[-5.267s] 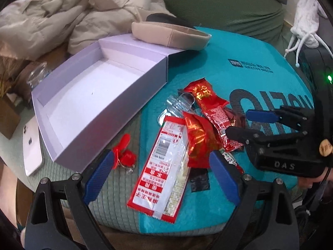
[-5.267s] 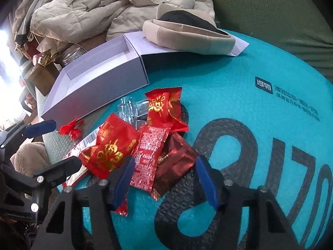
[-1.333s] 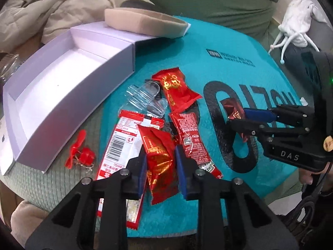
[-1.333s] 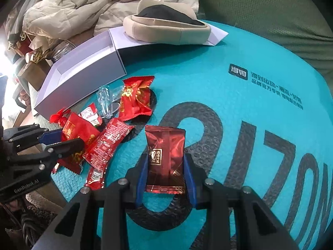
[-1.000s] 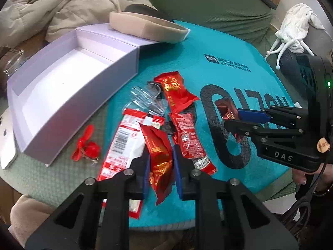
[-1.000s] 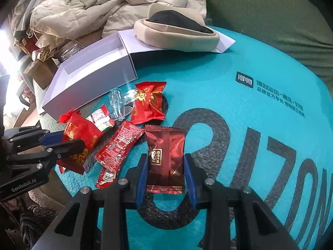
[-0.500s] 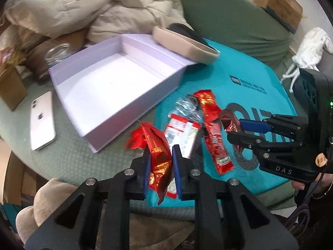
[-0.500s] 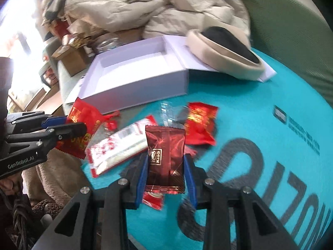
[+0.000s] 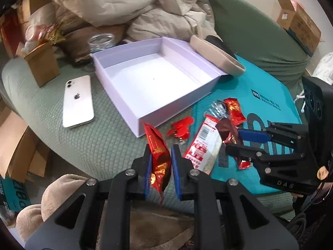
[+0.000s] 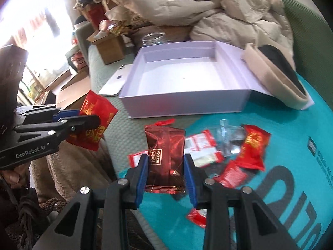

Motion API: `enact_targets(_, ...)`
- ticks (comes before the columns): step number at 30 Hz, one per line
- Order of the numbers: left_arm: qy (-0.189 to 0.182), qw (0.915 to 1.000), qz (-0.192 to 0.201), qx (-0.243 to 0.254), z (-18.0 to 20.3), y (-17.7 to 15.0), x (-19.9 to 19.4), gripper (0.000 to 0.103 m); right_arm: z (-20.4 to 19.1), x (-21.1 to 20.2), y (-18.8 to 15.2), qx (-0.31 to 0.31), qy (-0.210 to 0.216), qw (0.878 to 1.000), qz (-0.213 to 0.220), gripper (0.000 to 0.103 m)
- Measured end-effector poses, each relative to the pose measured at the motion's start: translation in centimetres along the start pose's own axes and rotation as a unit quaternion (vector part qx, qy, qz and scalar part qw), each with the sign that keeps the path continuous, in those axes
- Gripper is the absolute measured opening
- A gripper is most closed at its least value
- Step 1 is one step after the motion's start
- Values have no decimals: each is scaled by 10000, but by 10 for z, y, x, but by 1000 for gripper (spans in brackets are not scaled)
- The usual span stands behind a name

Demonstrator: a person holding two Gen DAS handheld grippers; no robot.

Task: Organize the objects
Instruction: 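Carry both held packets up and over into the open white box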

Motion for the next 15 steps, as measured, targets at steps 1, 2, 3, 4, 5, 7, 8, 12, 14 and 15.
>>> enact_targets(1, 16, 10000, -3, -72, -5, -1, 0, 17, -3, 2, 1, -28, 26, 10000, -24, 34)
enact_targets(2, 19, 9999, 3, -113, -8, -1, -1, 17, -7, 4, 3, -61, 54, 10000, -49, 34)
enact_targets(3, 18, 9999, 20, -141, -12, 0, -2, 17, -10, 5, 5, -88, 82, 9999, -62, 34)
enact_targets(4, 20, 9999, 40, -162, -15, 1, -3, 17, -13, 6, 8, -112, 110, 9998, -74, 34)
enact_targets(5, 13, 9998, 57, -175, -17, 2, -4, 17, -16, 8, 11, -142, 132, 9998, -87, 34)
enact_targets(7, -12, 9997, 95, -218, -25, 6, -4, 17, -21, 10, 17, -187, 161, 9996, -106, 34)
enact_targets(8, -31, 9997, 100, -226, -28, 8, -4, 17, -23, 12, 21, -207, 187, 9995, -116, 34)
enact_targets(12, -71, 9996, 109, -235, -41, 21, -1, 17, -30, 17, 37, -187, 385, 9990, -159, 34)
enact_targets(14, -101, 9996, 134, -225, -47, 29, 0, 17, -32, 19, 46, -125, 630, 9977, -197, 34)
enact_targets(15, -98, 9996, 134, -210, -49, 33, 2, 16, -33, 20, 49, -117, 682, 9974, -194, 34)
Point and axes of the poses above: each gripper's, at about its wrist camera, not at the fingertips, and x roughly the way its jaws point, z to its right, y to its top, the point moved 1 cm from there along x, roughly the way its jaws point, and after that the axes turned 6 degrees about -y, right-handed, at the moved point
